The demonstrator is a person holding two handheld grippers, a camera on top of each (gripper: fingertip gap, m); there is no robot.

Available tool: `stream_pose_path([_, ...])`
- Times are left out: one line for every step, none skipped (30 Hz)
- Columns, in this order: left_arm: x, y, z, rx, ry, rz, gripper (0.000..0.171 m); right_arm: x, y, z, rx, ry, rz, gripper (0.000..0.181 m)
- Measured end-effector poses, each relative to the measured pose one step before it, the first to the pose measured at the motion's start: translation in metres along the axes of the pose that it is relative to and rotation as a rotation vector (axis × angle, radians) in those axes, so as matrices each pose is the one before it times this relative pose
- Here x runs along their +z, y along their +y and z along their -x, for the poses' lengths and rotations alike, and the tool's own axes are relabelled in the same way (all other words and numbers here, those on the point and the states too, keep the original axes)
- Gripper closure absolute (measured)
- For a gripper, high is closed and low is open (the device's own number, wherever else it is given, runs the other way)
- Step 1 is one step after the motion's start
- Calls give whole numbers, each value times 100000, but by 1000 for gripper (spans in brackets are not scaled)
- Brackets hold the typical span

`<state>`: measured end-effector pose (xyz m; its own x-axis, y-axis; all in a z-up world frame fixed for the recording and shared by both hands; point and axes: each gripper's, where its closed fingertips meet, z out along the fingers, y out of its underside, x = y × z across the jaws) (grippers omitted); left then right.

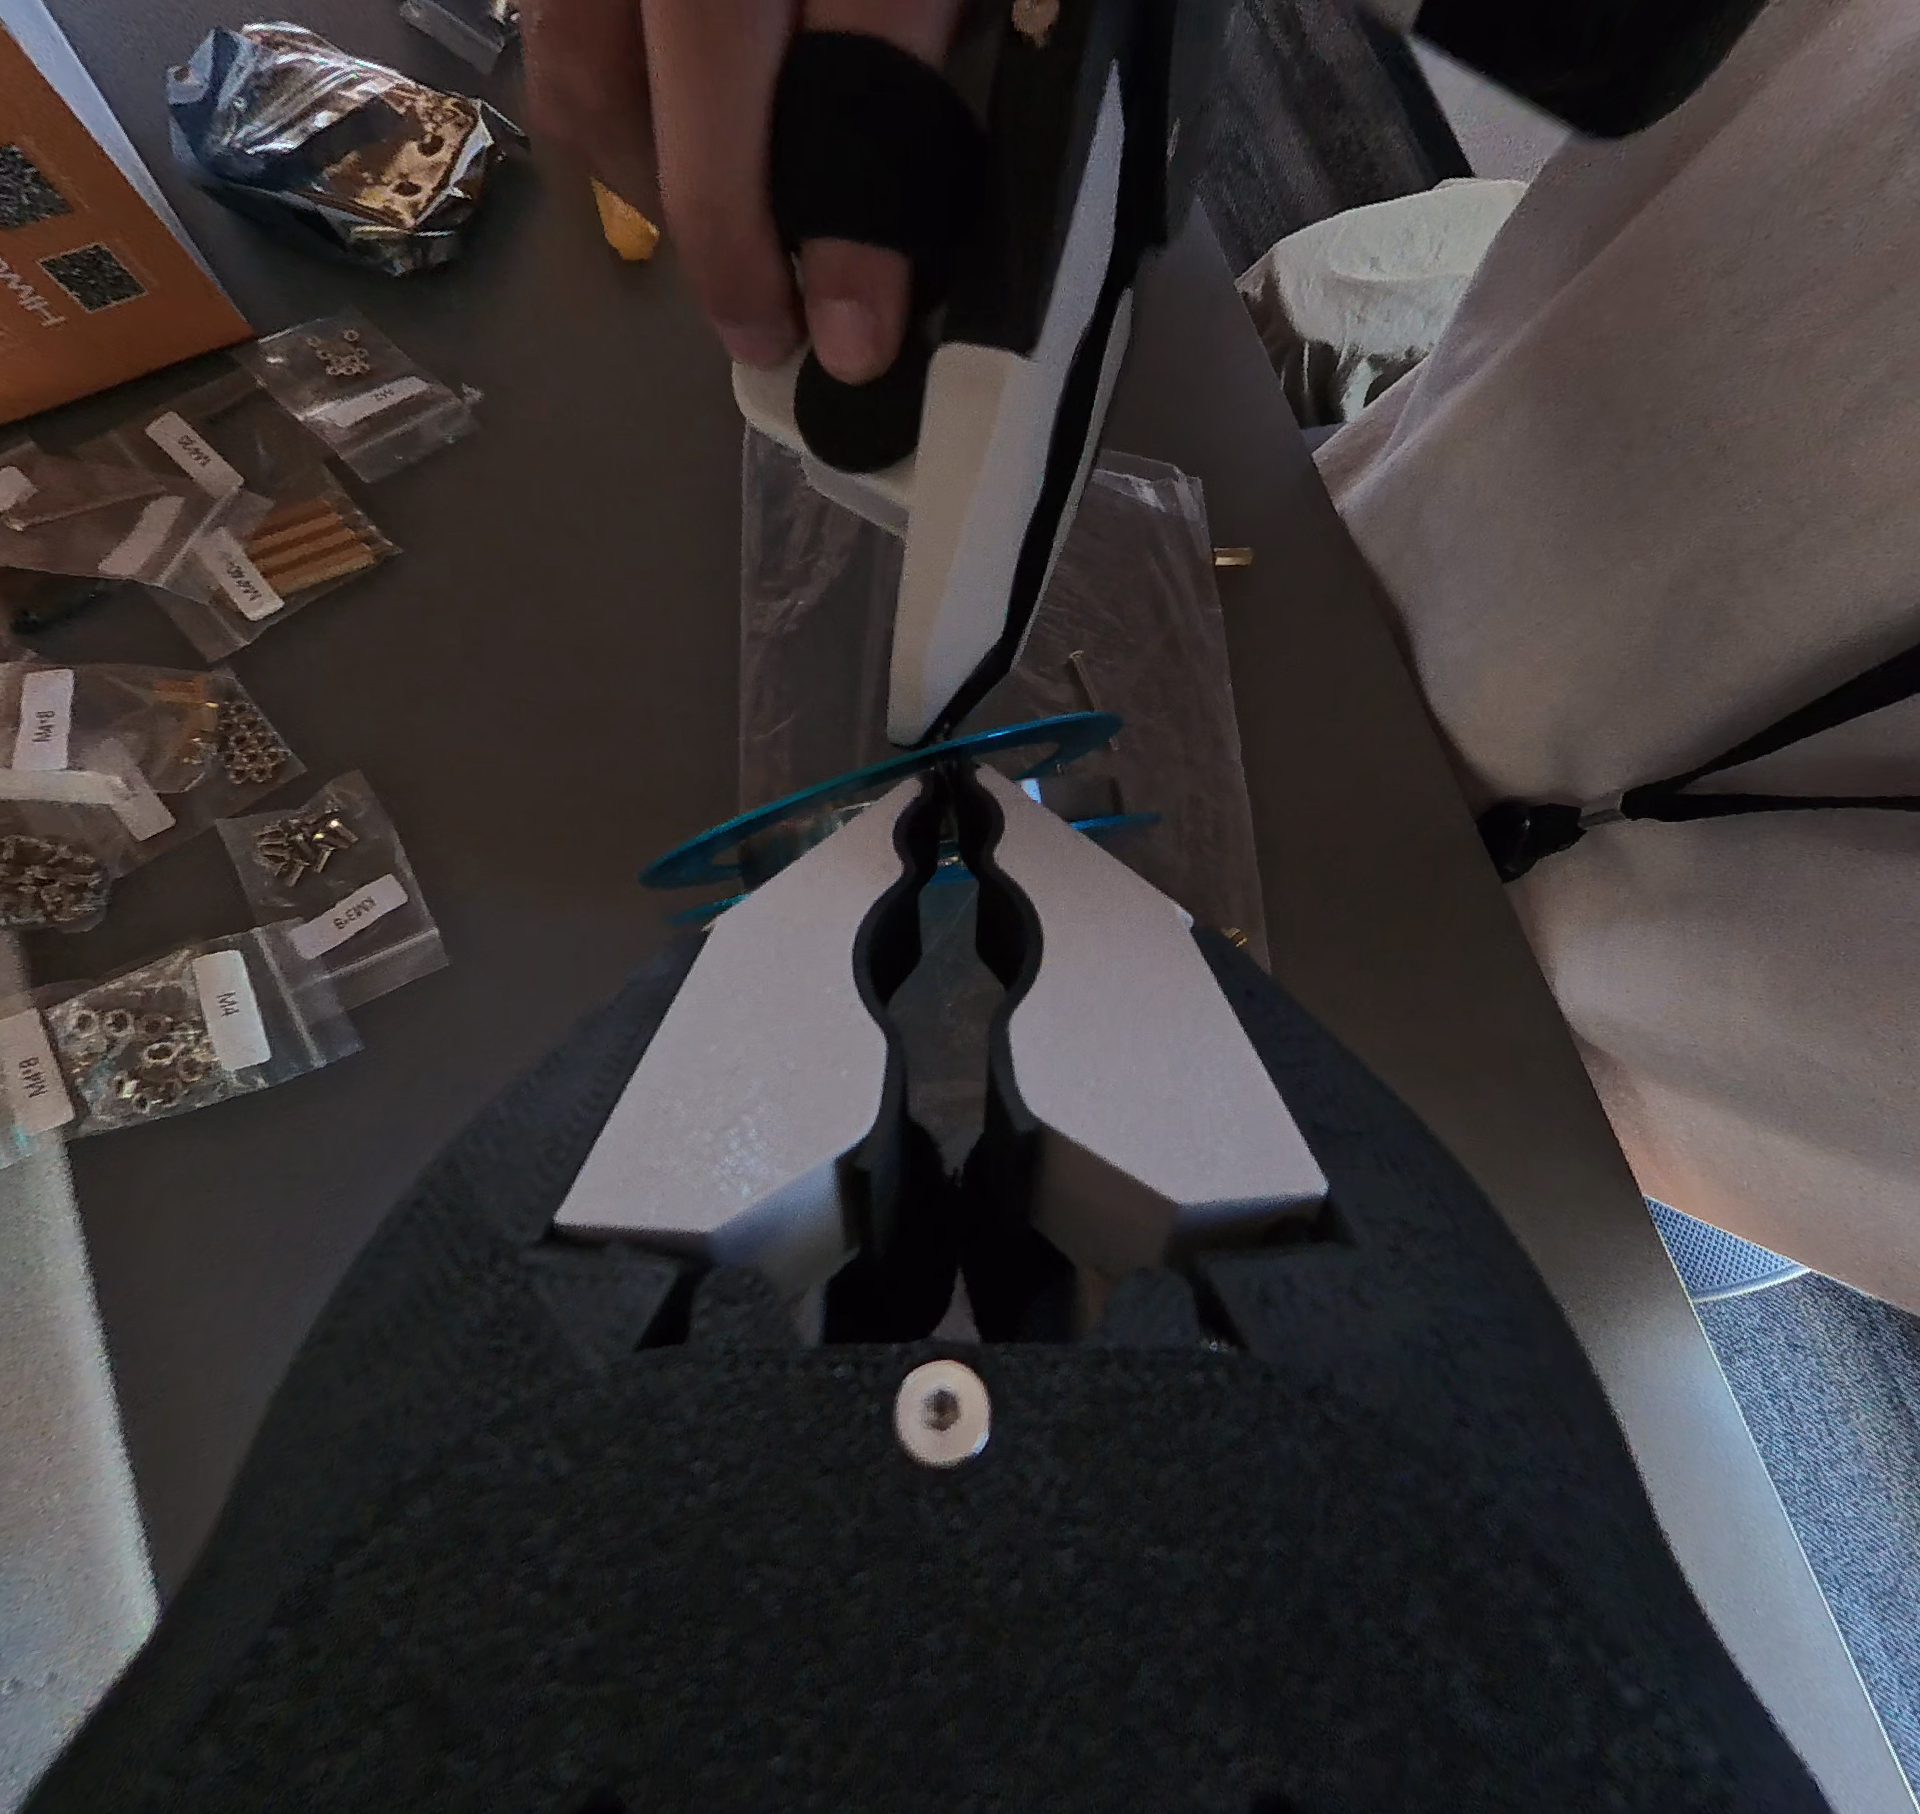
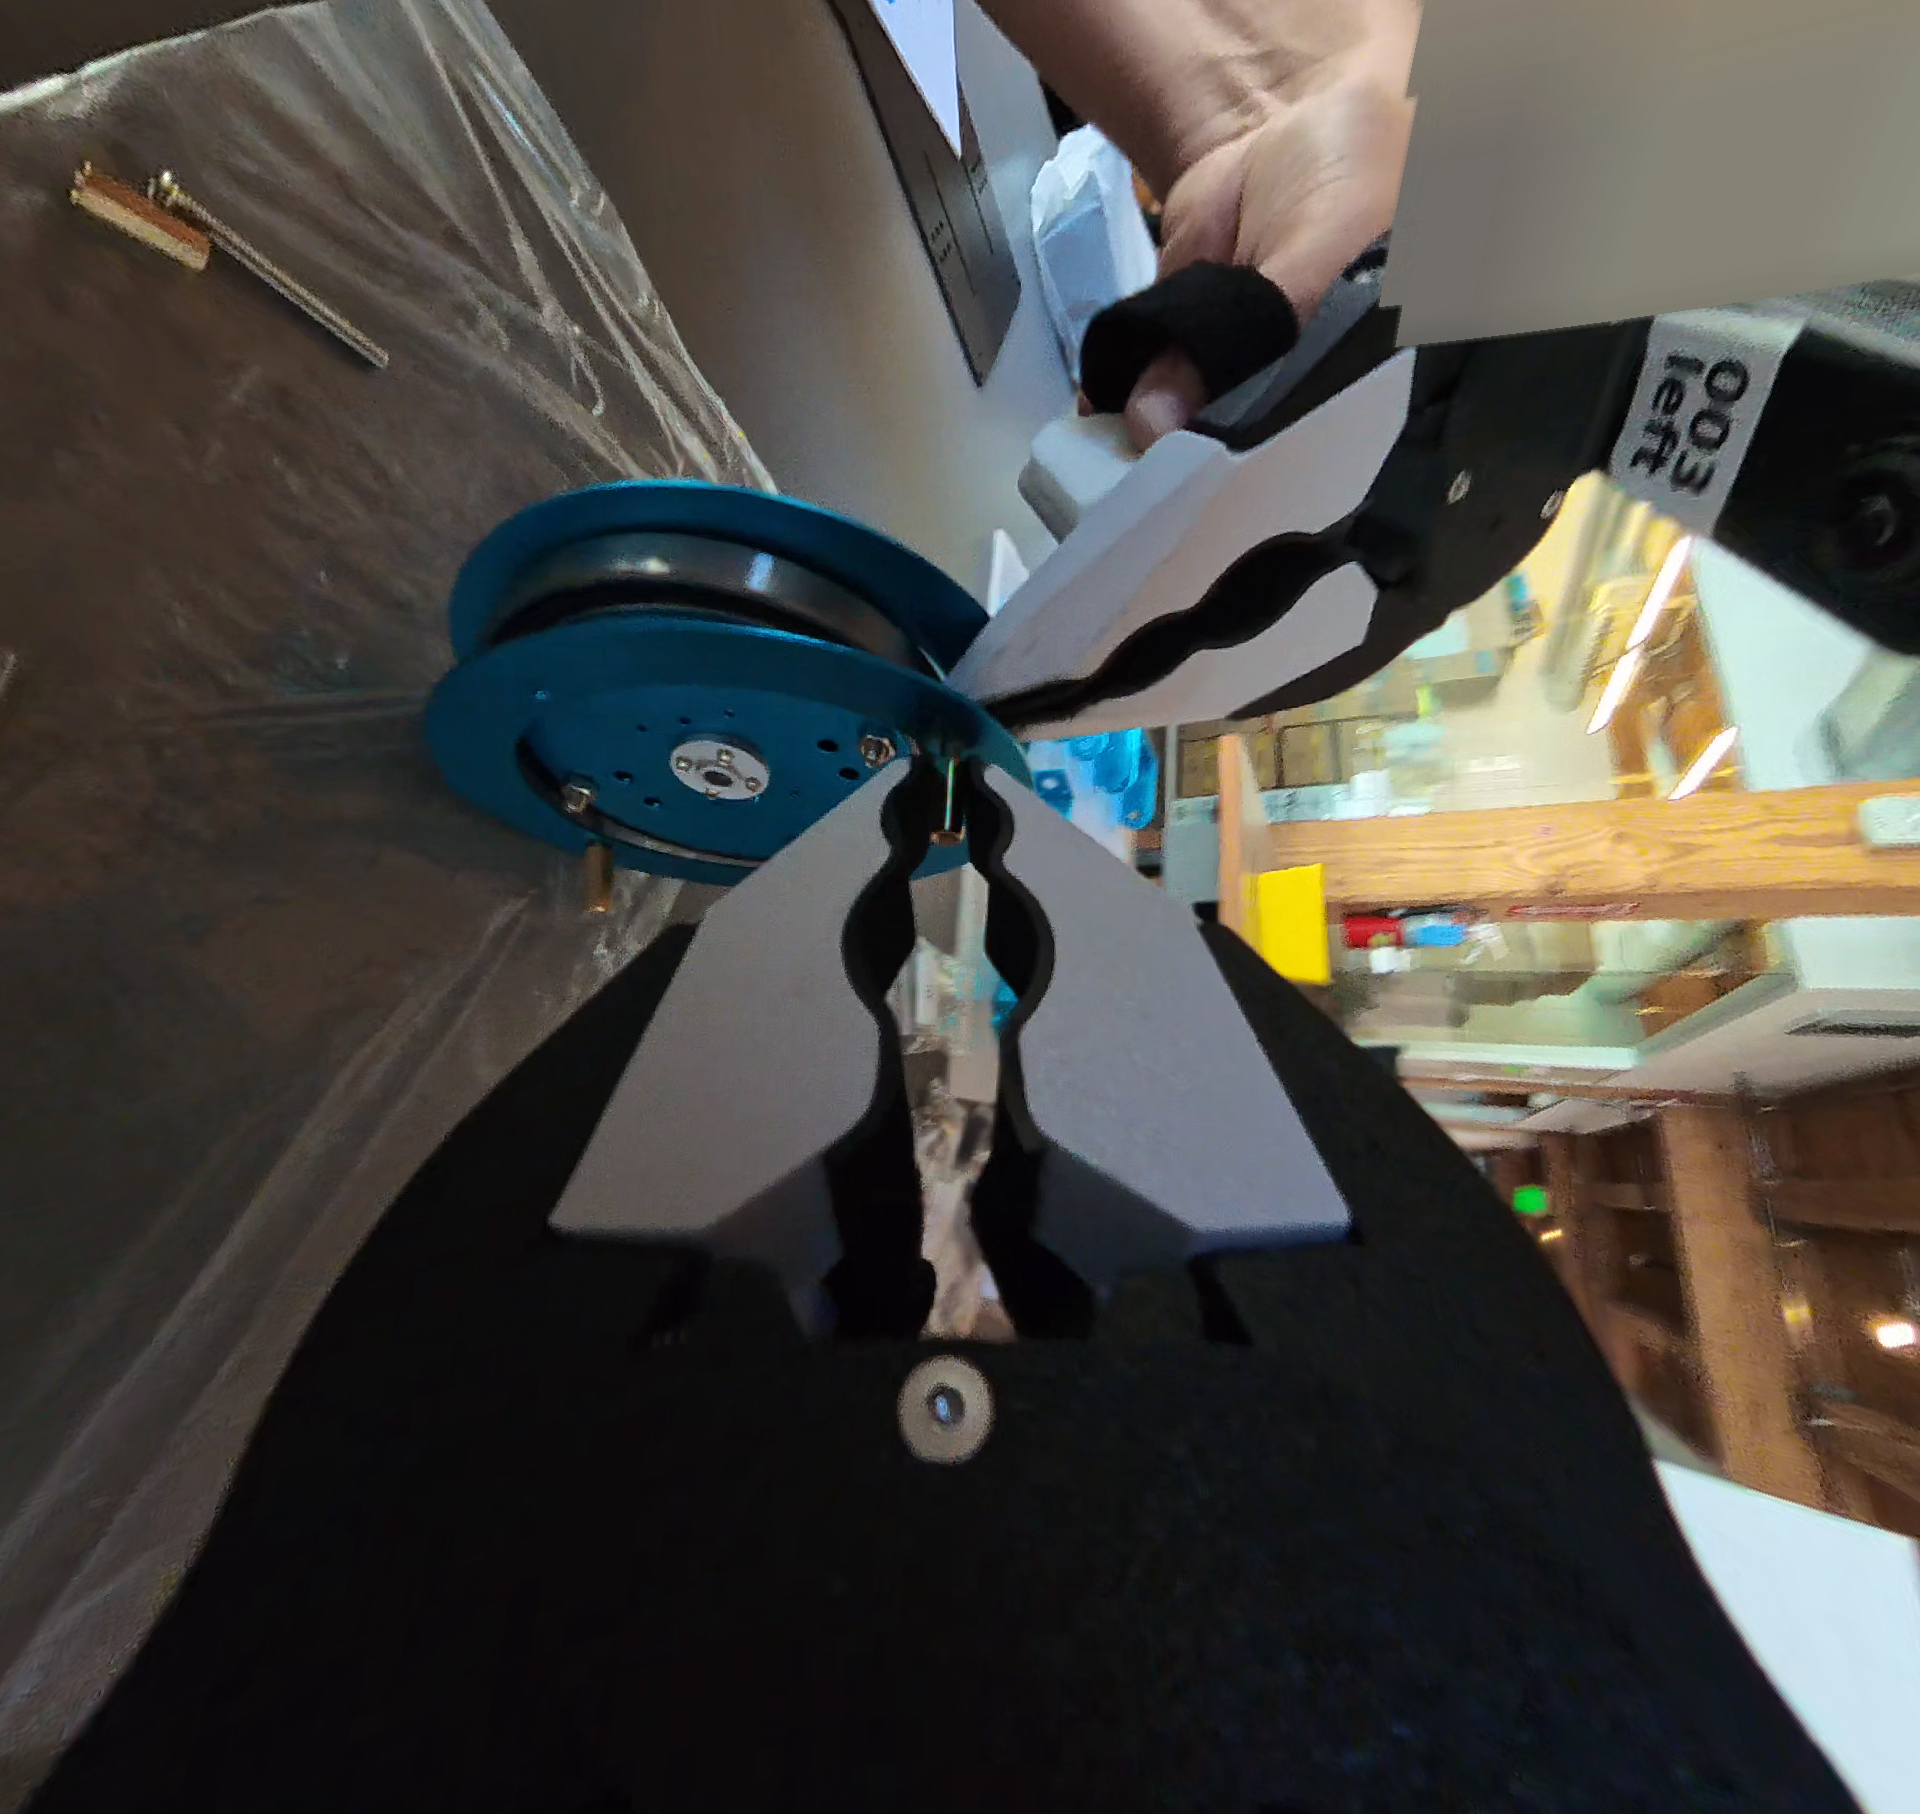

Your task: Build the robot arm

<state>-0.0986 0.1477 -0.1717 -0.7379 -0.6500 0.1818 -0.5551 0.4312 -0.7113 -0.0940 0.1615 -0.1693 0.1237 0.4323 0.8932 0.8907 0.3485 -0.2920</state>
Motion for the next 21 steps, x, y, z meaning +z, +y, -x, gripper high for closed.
stream_pose_path([-41,23,59,23,-341,13,168,102,148,-17,6049,-2807,1279,177])
stream_pose_path([-12,14,-28,38,212,31,169,38,14,77,8973,-4944,-63,177])
stream_pose_path([8,4,-84,159,435,40,169,-3,-73,176,12364,-7367,-1587,177])
stream_pose_path([8,-8,12,176,-303,41,169,43,73,150,16027,-9027,-802,177])
stream_pose_path([12,-13,20,110,-286,81,169,28,124,204,18783,-10649,-101,177])
stream_pose_path([35,0,-103,134,541,134,169,15,-25,346,19324,-11425,-1262,177])
stream_pose_path([15,6,-81,207,349,120,169,29,-41,297,17920,-10290,-2124,177])
stream_pose_path([0,6,-35,160,-24,100,169,20,-1,146,15082,-8018,-1916,177])
stream_pose_path([32,5,-166,239,787,46,170,52,37,321,15013,-8772,-1324,177])
stream_pose_path([115,-39,-306,418,1453,-52,170,83,162,557,16442,-10651,731,177])
stream_pose_path([125,-55,-257,372,1040,-12,170,52,193,387,13912,-8854,721,177])
stream_pose_path([92,-46,-155,463,373,56,170,50,174,252,12094,-7596,-180,177])
stream_pose_path([61,-43,-76,260,78,95,170,20,89,173,10855,-6769,-502,177])
stream_pose_path([8,-14,21,-198,-139,-22,170,-23,-9,50,5803,-4438,-1692,177])
stream_pose_path([-13,-10,76,-274,-254,-270,170,-52,-86,-22,-920,-1284,-2349,177])
stream_pose_path([-1,-32,55,-348,-84,-391,170,-99,-81,-55,-7273,1859,-2275,177])
stream_pose_path([27,-11,-41,-251,561,-174,170,-120,-102,-106,-12894,4915,-2000,176])
stream_pose_path([45,20,-180,213,1119,141,170,-168,-254,-108,-17150,7680,-2790,162])
stream_pose_path([75,-9,-148,368,589,96,170,-331,-94,-469,-19293,11727,-695,146])
stream_pose_path([51,-35,-41,185,-114,79,170,-465,384,-679,-18247,13569,3840,144])
stream_pose_path([28,-15,-14,106,-159,166,170,-259,318,113,-16301,8245,3684,136])
